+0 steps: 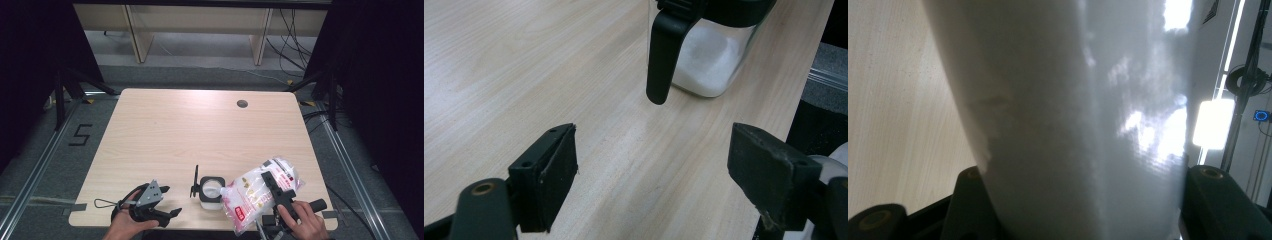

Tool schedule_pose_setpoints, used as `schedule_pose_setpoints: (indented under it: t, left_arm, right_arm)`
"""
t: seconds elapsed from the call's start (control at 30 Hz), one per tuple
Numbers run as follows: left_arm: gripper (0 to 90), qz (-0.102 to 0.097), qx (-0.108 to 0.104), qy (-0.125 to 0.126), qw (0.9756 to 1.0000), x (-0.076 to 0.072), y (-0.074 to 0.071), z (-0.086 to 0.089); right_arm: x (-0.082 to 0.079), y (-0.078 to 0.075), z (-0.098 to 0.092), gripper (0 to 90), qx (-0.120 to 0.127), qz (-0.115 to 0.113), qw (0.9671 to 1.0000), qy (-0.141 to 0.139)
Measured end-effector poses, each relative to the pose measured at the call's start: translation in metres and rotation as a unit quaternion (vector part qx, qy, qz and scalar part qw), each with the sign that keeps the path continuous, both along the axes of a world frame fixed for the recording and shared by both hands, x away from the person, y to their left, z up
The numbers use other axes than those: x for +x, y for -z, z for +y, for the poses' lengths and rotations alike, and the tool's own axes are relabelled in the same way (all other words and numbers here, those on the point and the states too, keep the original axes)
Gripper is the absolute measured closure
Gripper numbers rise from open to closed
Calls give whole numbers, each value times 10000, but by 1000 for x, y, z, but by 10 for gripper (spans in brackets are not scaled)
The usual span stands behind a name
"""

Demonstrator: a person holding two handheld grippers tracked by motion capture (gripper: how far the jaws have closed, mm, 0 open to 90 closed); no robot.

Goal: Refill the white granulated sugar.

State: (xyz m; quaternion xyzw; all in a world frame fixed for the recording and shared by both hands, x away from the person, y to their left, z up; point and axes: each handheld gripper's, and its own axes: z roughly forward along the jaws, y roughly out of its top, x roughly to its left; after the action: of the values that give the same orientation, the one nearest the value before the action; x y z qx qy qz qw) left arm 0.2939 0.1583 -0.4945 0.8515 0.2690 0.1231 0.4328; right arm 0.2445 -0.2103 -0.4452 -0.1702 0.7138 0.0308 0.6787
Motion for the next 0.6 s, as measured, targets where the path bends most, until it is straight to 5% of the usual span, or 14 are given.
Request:
schedule_pose_setpoints:
  t: [0.2,0.27,0.33,0.4,0.6]
  left_arm:
    - [195,-52,35,41,10000,1,0,1]
    - [194,-129,86,113,9998,2,-1,2]
    - [195,-124,86,110,9998,2,0,2]
    - [195,-15,5,0,10000,0,0,0]
    - [195,-142,77,102,9998,2,-1,1]
  right_arm:
    - [0,0,0,477,-3,-12,10000,-48]
    - [0,3,-1,477,173,43,9998,-14]
    - [0,0,0,477,-24,-1,10000,-30]
    - [-1,1,0,477,24,36,10000,19]
    - [0,0,0,478,-31,35,10000,-6]
